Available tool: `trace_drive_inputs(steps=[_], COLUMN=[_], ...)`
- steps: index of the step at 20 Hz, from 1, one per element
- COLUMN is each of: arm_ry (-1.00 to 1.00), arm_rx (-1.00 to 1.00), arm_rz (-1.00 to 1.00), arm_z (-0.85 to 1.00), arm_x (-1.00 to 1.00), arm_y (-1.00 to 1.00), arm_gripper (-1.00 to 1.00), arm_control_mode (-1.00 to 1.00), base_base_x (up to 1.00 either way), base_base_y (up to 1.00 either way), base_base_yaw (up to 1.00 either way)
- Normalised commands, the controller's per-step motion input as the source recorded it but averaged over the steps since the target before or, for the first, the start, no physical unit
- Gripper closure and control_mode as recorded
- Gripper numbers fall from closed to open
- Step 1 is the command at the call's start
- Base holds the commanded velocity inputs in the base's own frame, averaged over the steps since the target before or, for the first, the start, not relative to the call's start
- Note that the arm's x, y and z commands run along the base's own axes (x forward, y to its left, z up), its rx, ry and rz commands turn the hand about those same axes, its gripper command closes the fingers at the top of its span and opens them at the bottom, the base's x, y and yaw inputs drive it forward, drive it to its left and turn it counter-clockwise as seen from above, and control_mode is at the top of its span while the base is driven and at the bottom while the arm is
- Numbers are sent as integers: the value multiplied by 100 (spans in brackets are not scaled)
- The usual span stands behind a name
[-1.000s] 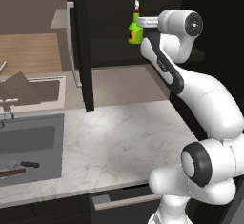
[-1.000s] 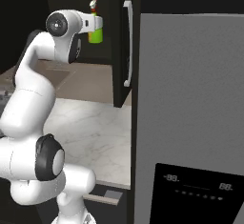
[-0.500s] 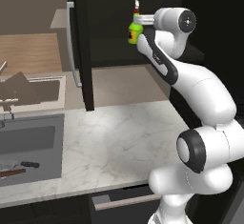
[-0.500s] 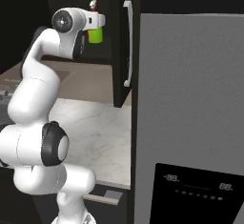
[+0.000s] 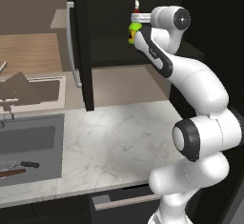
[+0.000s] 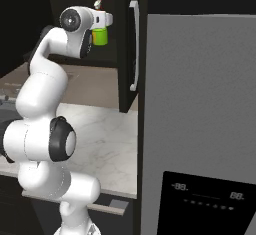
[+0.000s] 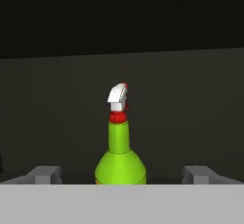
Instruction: Move the cutting board and knife to the sink. Then move spray from the cabinet to the counter.
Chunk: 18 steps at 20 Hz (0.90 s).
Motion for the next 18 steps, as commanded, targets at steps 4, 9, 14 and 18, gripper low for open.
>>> trace_drive_inputs(steps=[4, 9, 14, 18], arm_ry=[0, 0, 0, 0], arm_rx=[0, 0, 0, 0], arm_rz=[0, 0, 0, 0], arm_z=[0, 0, 0, 0], arm_x=[27, 19, 6, 10], arm_y=[0, 0, 0, 0], arm_gripper=[-100, -100, -100, -100], arm_control_mode=[-100, -100, -100, -100], base_base_x=[0, 0, 0, 0], base_base_y=[0, 0, 0, 0], base_base_yaw=[0, 0, 0, 0])
